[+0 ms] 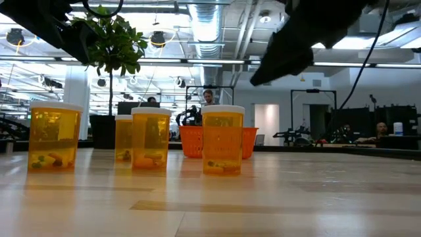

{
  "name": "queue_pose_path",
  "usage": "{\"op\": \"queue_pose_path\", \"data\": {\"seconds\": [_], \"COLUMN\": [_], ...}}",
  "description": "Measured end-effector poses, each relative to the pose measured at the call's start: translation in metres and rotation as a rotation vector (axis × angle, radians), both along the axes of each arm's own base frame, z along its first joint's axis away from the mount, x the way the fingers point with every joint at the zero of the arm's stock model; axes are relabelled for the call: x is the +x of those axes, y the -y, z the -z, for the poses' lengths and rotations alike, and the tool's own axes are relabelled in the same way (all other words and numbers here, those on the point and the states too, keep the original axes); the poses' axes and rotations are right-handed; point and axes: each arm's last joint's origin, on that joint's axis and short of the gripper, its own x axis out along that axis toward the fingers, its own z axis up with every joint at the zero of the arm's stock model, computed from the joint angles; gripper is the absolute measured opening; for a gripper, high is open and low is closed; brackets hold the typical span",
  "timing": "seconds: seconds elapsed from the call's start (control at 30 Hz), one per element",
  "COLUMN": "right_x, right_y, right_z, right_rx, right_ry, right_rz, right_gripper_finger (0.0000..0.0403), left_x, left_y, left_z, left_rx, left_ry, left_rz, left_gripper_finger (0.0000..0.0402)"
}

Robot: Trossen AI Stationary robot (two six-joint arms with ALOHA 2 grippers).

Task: Pick and place pill bottles into a basket
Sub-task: Put the orange pill bottle into the orange basket

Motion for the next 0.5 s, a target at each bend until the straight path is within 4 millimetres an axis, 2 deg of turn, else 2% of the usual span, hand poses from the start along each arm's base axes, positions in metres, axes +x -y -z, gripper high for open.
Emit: {"op": "queue_pose_path", "data": {"seconds": [0.3,0.5], "right_x": [0.0019,0.0076], "right_y": [-0.0039,-0.0051], "right_z": [0.0093,0.0097], "right_rx": [-0.067,-0.103], "right_ry": [-0.009,0.044], "right_rz": [-0.084,-0.129], "right_gripper_finger": [0.0265,0.0265], "left_x": [0.0,0.0], "left_y": [0.0,0.0], "left_z": [0.0,0.0], "left_rx": [0.0,0.0], "left_ry": [0.0,0.0], "left_rz": [0.001,0.001], "left_gripper_finger": [0.0256,0.0256]}}
